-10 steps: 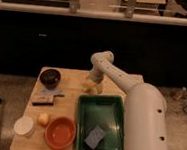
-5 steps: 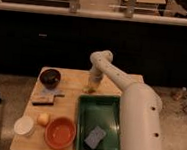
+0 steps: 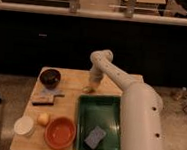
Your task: Place banana in red bowl
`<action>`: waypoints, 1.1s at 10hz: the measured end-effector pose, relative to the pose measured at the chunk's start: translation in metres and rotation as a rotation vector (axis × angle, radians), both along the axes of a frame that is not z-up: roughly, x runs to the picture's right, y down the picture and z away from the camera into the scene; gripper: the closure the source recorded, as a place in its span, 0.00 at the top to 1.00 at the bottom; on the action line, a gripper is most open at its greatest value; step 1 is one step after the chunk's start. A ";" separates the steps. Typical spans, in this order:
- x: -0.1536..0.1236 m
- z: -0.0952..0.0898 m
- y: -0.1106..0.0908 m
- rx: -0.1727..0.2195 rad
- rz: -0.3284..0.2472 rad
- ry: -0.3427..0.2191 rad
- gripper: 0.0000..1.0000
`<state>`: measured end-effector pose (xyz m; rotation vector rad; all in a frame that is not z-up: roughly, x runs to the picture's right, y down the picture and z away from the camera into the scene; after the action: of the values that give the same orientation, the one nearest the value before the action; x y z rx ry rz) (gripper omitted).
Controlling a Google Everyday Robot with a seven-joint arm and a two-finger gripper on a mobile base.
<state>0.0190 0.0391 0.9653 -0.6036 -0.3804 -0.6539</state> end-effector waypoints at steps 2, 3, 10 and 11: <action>0.000 -0.007 -0.003 0.001 -0.007 -0.003 0.00; -0.001 -0.013 -0.005 0.001 -0.014 -0.004 0.00; -0.010 -0.055 -0.014 0.023 -0.070 -0.049 0.00; -0.012 -0.061 -0.014 0.028 -0.080 -0.063 0.00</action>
<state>0.0069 0.0250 0.9040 -0.5747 -0.4064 -0.7546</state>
